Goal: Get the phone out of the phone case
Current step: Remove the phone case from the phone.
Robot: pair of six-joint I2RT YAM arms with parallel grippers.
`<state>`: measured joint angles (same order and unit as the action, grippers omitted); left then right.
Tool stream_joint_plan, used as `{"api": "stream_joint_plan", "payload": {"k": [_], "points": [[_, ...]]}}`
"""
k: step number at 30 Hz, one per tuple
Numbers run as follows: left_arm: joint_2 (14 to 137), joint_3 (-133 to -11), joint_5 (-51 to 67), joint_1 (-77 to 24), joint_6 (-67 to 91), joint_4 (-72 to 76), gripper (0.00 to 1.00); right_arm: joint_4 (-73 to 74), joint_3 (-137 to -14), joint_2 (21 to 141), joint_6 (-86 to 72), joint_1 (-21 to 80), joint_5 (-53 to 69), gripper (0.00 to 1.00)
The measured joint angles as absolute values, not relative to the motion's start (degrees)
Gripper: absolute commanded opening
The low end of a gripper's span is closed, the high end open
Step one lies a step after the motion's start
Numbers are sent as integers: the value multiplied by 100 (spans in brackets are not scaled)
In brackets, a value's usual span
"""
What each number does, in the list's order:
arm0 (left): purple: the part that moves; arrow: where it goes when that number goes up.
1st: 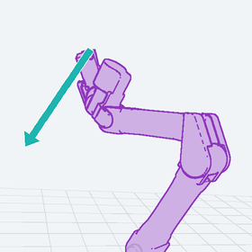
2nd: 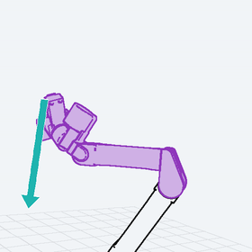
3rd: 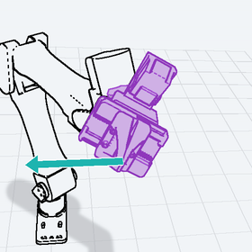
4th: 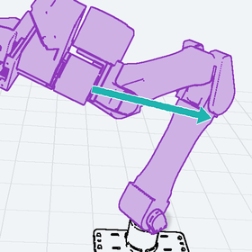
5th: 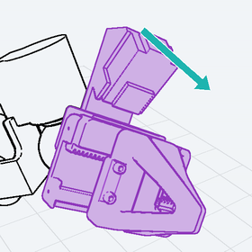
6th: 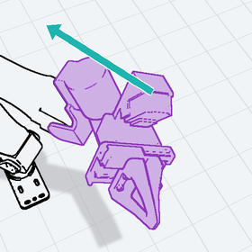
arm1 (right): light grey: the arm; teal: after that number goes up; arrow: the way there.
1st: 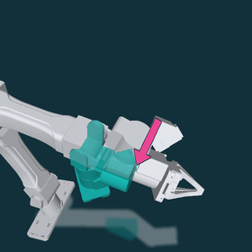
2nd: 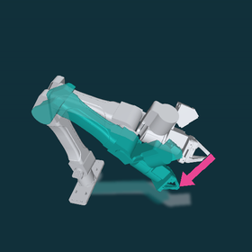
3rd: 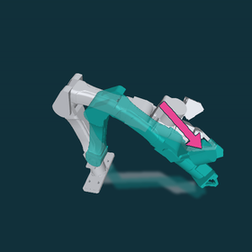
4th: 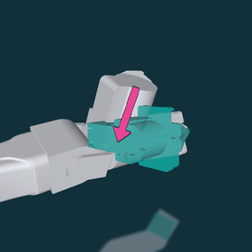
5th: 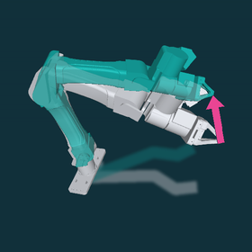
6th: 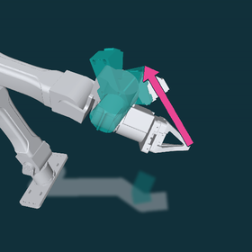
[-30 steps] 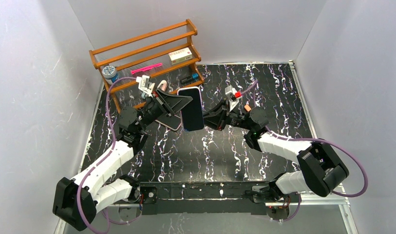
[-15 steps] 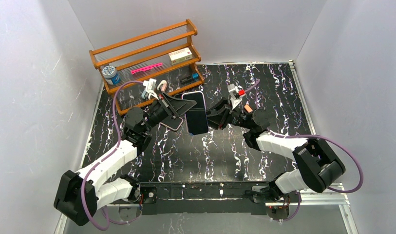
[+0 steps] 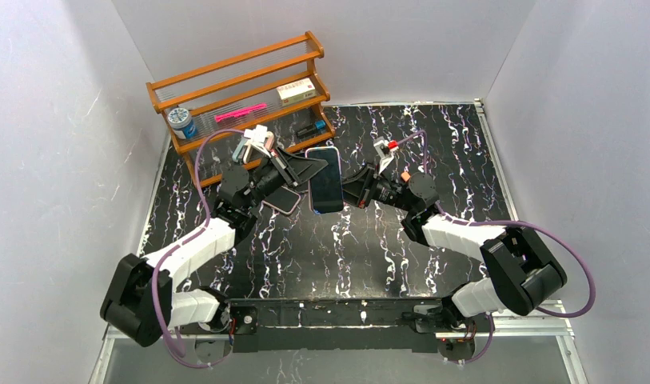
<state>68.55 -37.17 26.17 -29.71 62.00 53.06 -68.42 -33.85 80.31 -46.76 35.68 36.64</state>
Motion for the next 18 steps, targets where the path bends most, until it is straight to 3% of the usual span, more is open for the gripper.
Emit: {"api": "stream_joint_plan", "payload": {"k": [11, 18], "points": [[7699, -4005, 2281, -3015, 5347, 3903, 60, -5787, -2936, 8023, -5094, 3496, 2692, 1], [7856, -4591, 1883, -3037, 4687, 2617, 75, -5581, -2823, 8093, -5411, 3489, 2178, 1]]}}
